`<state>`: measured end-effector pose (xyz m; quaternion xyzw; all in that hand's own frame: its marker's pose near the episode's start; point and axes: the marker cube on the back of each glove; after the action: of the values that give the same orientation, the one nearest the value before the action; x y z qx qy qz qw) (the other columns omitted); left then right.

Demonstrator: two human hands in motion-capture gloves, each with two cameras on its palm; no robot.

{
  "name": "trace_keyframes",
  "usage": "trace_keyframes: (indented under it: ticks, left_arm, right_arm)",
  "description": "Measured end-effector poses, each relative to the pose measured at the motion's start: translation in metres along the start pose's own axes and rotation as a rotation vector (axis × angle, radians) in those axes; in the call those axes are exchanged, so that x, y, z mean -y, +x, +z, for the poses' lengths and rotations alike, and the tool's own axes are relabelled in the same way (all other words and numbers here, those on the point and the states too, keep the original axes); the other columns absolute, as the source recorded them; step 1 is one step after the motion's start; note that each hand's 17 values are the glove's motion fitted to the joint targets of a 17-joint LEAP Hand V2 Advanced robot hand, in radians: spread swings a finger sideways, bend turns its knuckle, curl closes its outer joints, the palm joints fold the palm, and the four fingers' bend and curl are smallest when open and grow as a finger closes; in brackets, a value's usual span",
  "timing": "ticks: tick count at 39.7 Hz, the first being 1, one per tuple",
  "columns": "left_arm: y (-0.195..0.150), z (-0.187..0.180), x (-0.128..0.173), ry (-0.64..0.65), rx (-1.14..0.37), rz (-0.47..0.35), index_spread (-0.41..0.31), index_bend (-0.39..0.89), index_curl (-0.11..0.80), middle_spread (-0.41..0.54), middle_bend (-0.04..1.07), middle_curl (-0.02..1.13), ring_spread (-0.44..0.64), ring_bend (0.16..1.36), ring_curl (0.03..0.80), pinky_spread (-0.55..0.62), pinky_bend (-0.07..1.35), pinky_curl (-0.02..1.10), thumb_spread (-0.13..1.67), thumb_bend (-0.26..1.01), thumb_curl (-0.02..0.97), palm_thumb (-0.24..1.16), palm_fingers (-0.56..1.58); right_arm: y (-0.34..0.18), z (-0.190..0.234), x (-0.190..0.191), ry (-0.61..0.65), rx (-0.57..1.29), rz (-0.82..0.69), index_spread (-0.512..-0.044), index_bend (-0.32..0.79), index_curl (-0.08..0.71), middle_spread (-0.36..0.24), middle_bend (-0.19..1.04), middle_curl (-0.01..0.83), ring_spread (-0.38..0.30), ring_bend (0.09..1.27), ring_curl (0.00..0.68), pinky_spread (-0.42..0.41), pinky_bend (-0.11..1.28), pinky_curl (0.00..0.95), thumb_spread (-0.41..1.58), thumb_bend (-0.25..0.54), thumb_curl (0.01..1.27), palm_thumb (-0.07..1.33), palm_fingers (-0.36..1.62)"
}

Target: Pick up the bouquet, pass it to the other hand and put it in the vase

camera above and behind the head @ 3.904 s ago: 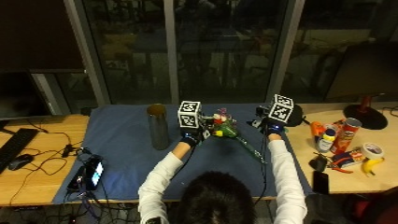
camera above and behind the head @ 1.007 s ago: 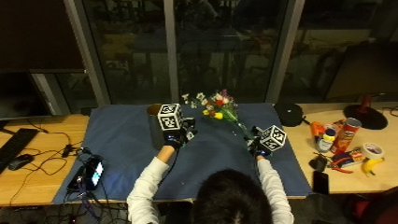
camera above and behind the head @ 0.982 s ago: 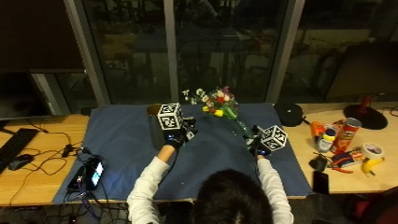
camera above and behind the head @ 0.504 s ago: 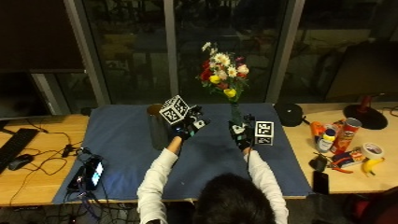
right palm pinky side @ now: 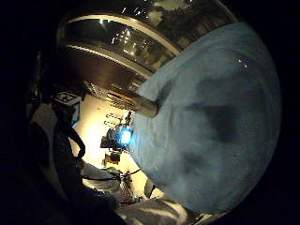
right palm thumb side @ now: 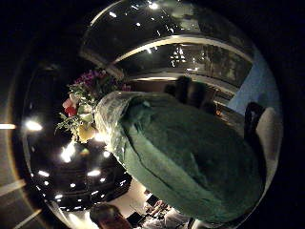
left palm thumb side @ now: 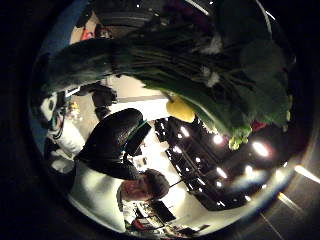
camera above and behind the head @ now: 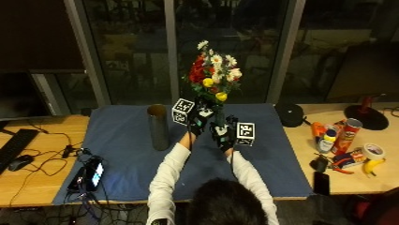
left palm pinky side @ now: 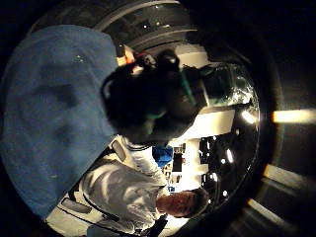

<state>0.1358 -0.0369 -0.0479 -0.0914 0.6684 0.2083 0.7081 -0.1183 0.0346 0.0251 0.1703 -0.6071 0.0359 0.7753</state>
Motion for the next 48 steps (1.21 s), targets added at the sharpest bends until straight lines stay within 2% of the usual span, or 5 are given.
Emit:
trace_keyframes:
  ticks: [5, 10, 16, 40, 48]
  left_arm:
    - [0.011, 0.014, -0.004, 0.073, 0.107, 0.071, 0.185, 0.11, 0.165, 0.327, 0.22, 0.36, 0.31, 0.77, 0.306, 0.33, 0.54, 0.35, 0.96, -0.02, 0.311, 0.29, 0.08]
    - [0.012, 0.017, -0.003, 0.313, 0.153, 0.150, 0.104, 0.15, 0.187, 0.112, 0.41, 0.38, 0.15, 0.68, 0.263, 0.20, 0.46, 0.31, 0.95, 0.01, 0.332, 0.40, 0.45]
    - [0.014, 0.011, -0.004, 0.551, 0.212, 0.229, -0.088, 0.24, 0.258, -0.121, 0.54, 0.43, -0.17, 0.65, 0.282, -0.18, 0.56, 0.34, 0.75, 0.14, 0.458, 0.77, 1.24]
    - [0.043, -0.028, 0.012, 0.712, 0.177, 0.292, -0.283, 0.34, 0.448, -0.294, 0.69, 0.56, -0.37, 0.75, 0.442, -0.35, 0.54, 0.42, 0.15, 0.02, 0.645, 0.96, 1.34]
    - [0.110, -0.063, 0.010, 0.829, 0.248, 0.339, -0.298, 0.34, 0.484, -0.302, 0.69, 0.56, -0.37, 0.74, 0.455, -0.35, 0.55, 0.43, 0.10, -0.01, 0.677, 0.98, 1.34]
  right_arm:
    - [0.011, 0.017, -0.006, -0.048, 0.012, -0.076, -0.199, 0.44, 0.579, -0.140, 0.79, 0.611, -0.174, 0.94, 0.534, -0.226, 0.69, 0.488, 0.50, -0.030, 0.64, 0.98, 1.41]
    - [0.007, 0.032, -0.019, -0.078, 0.067, -0.122, -0.192, 0.44, 0.584, -0.141, 0.79, 0.608, -0.174, 0.95, 0.533, -0.226, 0.70, 0.490, 0.47, -0.031, 0.66, 0.98, 1.41]
    - [0.006, 0.040, -0.025, -0.017, -0.023, -0.078, -0.199, 0.44, 0.590, -0.138, 0.79, 0.607, -0.174, 0.95, 0.533, -0.229, 0.70, 0.491, 0.43, -0.033, 0.68, 0.97, 1.41]
    - [0.035, 0.022, -0.025, -0.345, 0.020, 0.060, -0.201, 0.17, 0.534, -0.156, 0.58, 0.519, -0.173, 0.83, 0.476, -0.284, 0.64, 0.437, 0.43, -0.054, 0.71, 0.88, 1.20]
    - [0.027, 0.007, -0.030, -0.342, 0.059, 0.160, -0.227, 0.20, 0.511, -0.175, 0.44, 0.460, -0.165, 0.60, 0.407, -0.078, 0.43, 0.383, 0.69, -0.040, 0.66, 0.79, 0.99]
